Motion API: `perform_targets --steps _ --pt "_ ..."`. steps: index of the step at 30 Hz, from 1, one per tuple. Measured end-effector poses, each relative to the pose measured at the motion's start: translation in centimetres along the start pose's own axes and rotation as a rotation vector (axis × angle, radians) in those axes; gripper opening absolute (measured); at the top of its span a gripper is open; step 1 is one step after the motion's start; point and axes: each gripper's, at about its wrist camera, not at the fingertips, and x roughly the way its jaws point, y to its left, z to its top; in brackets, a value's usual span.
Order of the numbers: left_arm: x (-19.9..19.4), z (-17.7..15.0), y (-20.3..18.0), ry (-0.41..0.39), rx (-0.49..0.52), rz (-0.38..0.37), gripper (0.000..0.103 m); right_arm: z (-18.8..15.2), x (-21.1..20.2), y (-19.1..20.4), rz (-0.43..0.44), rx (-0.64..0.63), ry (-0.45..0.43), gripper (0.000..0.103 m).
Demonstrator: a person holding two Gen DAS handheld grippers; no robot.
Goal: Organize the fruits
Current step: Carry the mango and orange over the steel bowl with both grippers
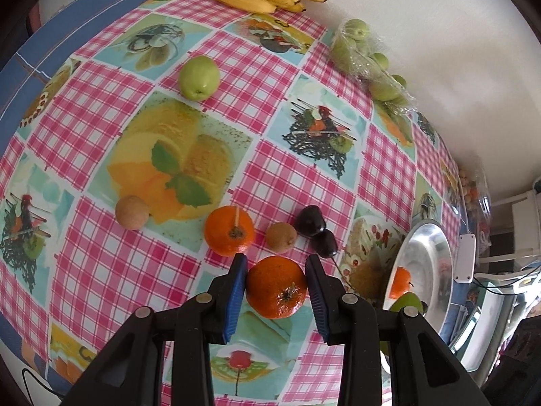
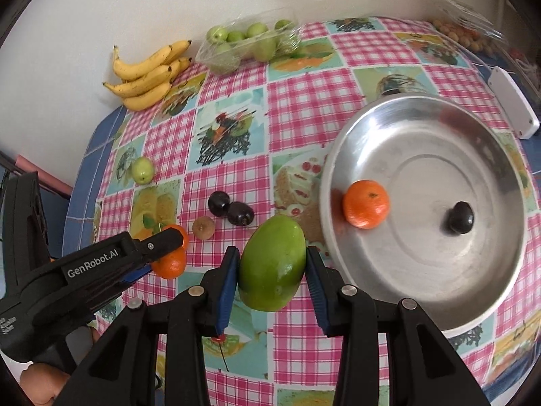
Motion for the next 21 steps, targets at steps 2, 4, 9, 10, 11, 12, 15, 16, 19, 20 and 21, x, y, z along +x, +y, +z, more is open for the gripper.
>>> perform_targets --steps 2,4,9,10,11,12,15,16,19,20,21 --pt "-0.1 -0.2 -0.5 -0.004 0.013 0.0 0.038 0.1 -0.7 -0.7 -0.008 0.01 -0.013 0.041" --pt "-0.1 -0.5 -1.1 -0.005 0.026 0.002 0.038 0.3 -1.2 -1.5 -0.025 0.025 -0.022 0.041" --pt "0.0 -1.3 -2.7 -0.006 0.071 0.005 0.038 0.5 -2.2 -4.3 -0.093 0.075 -0.04 0.041" --pt "0.0 -1.6 -3.2 -0.004 0.081 0.005 0.038 0.5 -2.3 -5.1 -0.106 0.092 -0.041 0.041" --pt "0.1 -1.8 -3.6 -0.003 0.093 0.004 0.038 0.4 -2.5 -5.9 -0.116 0.107 -0.04 0.041" --pt "0.2 -2.1 -4.1 -0.001 0.107 0.005 0.038 0.4 -2.6 -6.7 -0.125 0.12 -0.04 0.041" --pt "0.4 -3.1 -5.9 0.004 0.158 0.007 0.038 0.3 -3.1 -9.2 -0.167 0.165 -0.043 0.041" --pt "0.5 -3.5 -6.6 0.006 0.178 0.006 0.038 0.2 -3.3 -9.7 -0.175 0.174 -0.044 0.041" --pt "0.8 -4.6 -8.6 0.008 0.24 0.008 0.038 -0.1 -4.2 -12.2 -0.192 0.217 -0.056 0.041" --pt "0.8 -5.1 -9.3 0.008 0.261 0.011 0.038 -0.1 -4.5 -12.9 -0.195 0.228 -0.06 0.041" --pt "0.9 -5.6 -10.0 0.008 0.287 0.016 0.038 -0.2 -4.8 -13.5 -0.2 0.237 -0.064 0.041"
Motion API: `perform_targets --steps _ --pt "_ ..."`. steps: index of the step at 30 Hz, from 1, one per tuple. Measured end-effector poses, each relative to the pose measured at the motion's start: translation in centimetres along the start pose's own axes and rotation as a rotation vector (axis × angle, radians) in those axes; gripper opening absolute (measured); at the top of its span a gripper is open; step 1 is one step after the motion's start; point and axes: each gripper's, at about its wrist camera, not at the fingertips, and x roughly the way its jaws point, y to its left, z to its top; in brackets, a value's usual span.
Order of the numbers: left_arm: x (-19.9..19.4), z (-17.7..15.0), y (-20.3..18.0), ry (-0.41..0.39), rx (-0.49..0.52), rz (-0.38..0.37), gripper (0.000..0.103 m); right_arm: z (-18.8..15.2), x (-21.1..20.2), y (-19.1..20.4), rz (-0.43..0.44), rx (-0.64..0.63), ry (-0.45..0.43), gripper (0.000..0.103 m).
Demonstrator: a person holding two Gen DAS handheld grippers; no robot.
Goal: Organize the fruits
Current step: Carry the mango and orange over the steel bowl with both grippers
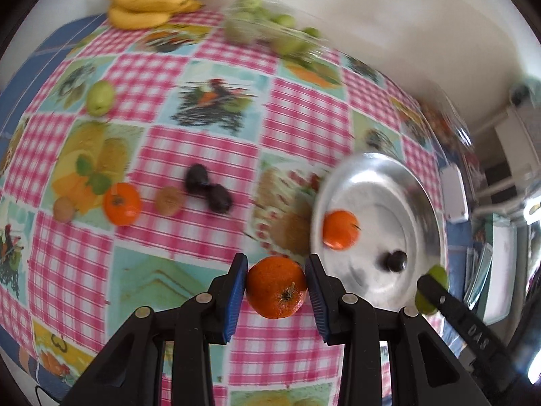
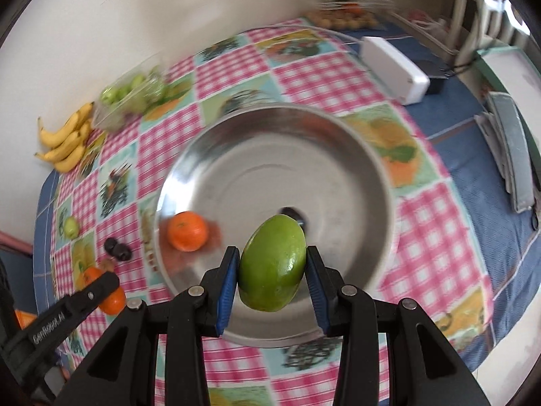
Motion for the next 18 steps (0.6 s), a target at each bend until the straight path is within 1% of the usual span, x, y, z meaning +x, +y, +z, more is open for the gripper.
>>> perform_targets --steps 4,7,10,15,18 --pt "0.4 -1.2 -3.3 -0.002 0.102 0.016 0.038 0.2 -0.6 -2.3 -0.001 0.036 -0.013 0.041" --pt "0.5 -1.8 -5.4 -0.009 0.167 0.006 0.038 0.4 -0.8 -3.4 -0.002 0.048 -0.02 0.041" --pt "0.9 -2.1 -6.7 -0.02 0.213 0.016 0.038 0.4 -0.7 -4.0 -0.014 0.05 -0.018 0.041" --pt "2.3 -2.4 -7.1 0.021 0.214 -0.004 0.038 0.3 -0.1 -4.2 -0.012 0.054 0.003 0.041" --pt "2.7 -2.6 -7.5 0.024 0.231 0.001 0.038 0.2 0.3 -3.8 -0.008 0.043 0.016 0.041"
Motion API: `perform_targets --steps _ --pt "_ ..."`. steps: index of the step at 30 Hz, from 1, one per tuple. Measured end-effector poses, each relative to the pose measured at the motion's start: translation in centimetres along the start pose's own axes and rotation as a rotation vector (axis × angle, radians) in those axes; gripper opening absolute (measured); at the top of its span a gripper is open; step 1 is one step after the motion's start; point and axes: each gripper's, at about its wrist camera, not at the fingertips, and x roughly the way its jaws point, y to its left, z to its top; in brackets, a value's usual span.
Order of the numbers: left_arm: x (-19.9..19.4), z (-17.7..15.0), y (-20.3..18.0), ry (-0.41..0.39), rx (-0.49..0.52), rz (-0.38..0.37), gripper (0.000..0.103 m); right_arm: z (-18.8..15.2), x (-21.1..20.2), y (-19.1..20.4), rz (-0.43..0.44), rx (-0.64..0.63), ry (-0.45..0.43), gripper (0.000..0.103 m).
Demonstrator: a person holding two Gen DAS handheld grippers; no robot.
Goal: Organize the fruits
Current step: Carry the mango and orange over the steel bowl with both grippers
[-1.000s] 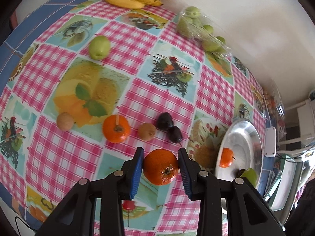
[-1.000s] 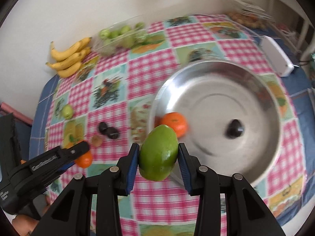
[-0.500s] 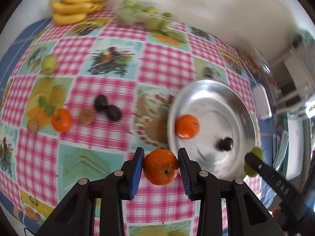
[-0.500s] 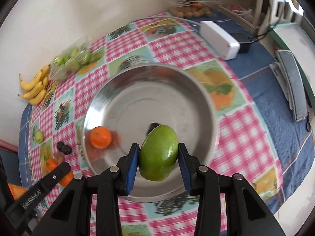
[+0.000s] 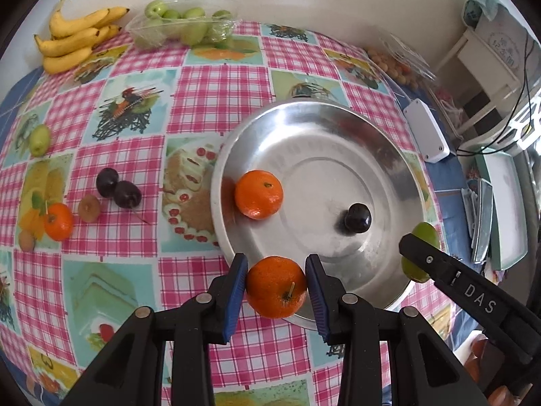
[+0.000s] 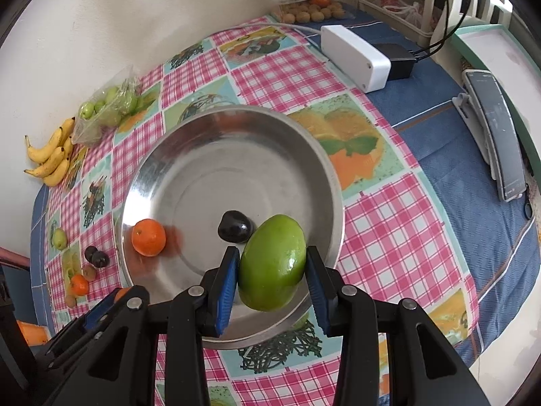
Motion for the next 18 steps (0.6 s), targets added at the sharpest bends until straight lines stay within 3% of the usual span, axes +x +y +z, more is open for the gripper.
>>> perform_targets --steps 18 --pt "1.3 0.1 -0.7 0.001 0.026 0.01 0.038 -1.2 2.6 0.7 -0.036 -0.037 0.098 0.041"
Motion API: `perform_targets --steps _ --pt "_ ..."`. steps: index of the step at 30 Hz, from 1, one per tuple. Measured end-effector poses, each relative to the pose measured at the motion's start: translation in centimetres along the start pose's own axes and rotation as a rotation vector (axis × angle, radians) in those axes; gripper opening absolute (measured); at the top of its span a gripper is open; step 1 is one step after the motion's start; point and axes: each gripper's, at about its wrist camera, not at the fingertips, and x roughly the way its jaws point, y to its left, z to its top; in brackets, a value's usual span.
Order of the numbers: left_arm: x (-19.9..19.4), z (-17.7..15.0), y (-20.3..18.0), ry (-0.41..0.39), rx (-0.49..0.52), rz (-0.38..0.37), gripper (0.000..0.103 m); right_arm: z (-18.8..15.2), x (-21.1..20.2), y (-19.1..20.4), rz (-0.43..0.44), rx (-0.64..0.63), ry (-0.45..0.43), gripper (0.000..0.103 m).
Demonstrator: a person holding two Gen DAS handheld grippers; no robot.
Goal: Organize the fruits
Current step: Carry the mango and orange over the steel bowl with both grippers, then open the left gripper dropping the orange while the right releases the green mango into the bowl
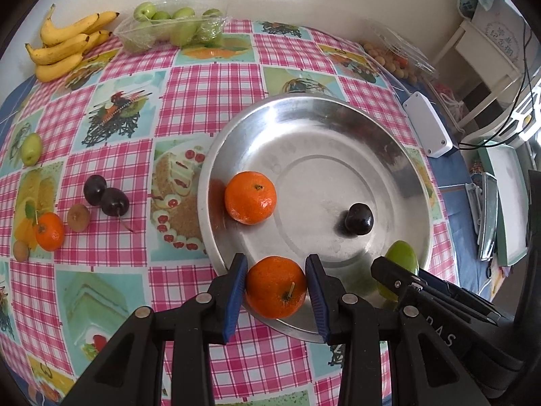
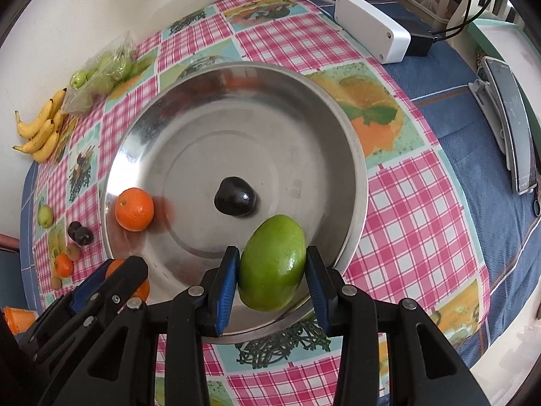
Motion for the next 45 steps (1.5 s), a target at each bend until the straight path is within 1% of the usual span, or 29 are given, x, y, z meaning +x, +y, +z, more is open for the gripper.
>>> perform_targets --steps 8,9,10,12,15,19,22,26,28,29,31,33,34,37,41,43,44,45 --pt "0.0 0.2 -0.1 0.003 0.005 -0.009 0.04 0.1 0.3 0.2 -0.002 -0.001 0.006 0.041" --pt "0.0 0.2 -0.1 0.002 0.006 -0.01 0.041 0.1 0.2 0.2 -0.002 -0.001 0.002 0.042" --pt "-0.1 0.2 -0.1 0.003 0.006 -0.012 0.044 0.3 0.2 0.3 0.004 -0.002 -0.001 0.042" --pt "-0.2 0.2 -0.1 0.007 0.004 -0.013 0.046 0.3 -0.2 0.5 0.0 -0.008 -0.011 0.042" --pt "-0.7 0.2 0.2 0.007 -0.005 -0.019 0.047 0.3 -0.8 0.6 -0.002 -0.014 -0.025 0.041" --pt "-1.8 0.2 0.8 -0.012 -0.014 -0.005 0.058 0.3 -2.1 0.8 0.004 -0.021 -0.063 0.041" --pt "-2.4 0.3 1.6 -0.021 -0.031 0.018 0.063 0.5 -2.8 1.0 0.013 -0.022 -0.085 0.041" --pt "-2.6 0.5 3.3 -0.013 -0.072 0.068 0.069 0.5 -2.7 0.8 0.012 -0.013 -0.083 0.041" --pt "-2.6 0.5 4.4 -0.009 -0.1 0.101 0.077 0.6 -2.5 0.6 0.011 -0.002 -0.073 0.041" --pt "-2.5 0.5 4.9 -0.007 -0.118 0.115 0.079 0.6 -2.4 0.4 0.011 0.003 -0.069 0.042" --pt "-2.4 0.6 6.2 -0.002 -0.161 0.138 0.085 0.4 -2.2 0.2 0.008 0.013 -0.063 0.043" --pt "-2.4 0.5 7.4 0.002 -0.196 0.151 0.088 0.3 -2.1 0.0 0.006 0.024 -0.06 0.051" --pt "-2.4 0.5 7.9 0.003 -0.21 0.157 0.091 0.3 -2.0 -0.1 0.006 0.028 -0.06 0.052" --pt "-2.4 0.5 9.4 0.004 -0.249 0.172 0.094 0.4 -1.8 -0.1 0.008 0.028 -0.057 0.052" --pt "-2.3 0.5 10.6 0.01 -0.277 0.189 0.095 0.3 -1.7 0.1 0.004 0.022 -0.053 0.052" --pt "-2.3 0.5 11.1 0.011 -0.287 0.193 0.099 0.3 -1.6 0.3 0.001 0.019 -0.054 0.054" --pt "-2.3 0.5 11.2 0.01 -0.288 0.2 0.1 0.3 -1.6 0.4 -0.002 0.017 -0.056 0.063" --pt "-2.4 0.5 11.3 0.007 -0.288 0.208 0.103 0.3 -1.6 0.4 -0.005 0.017 -0.06 0.068"
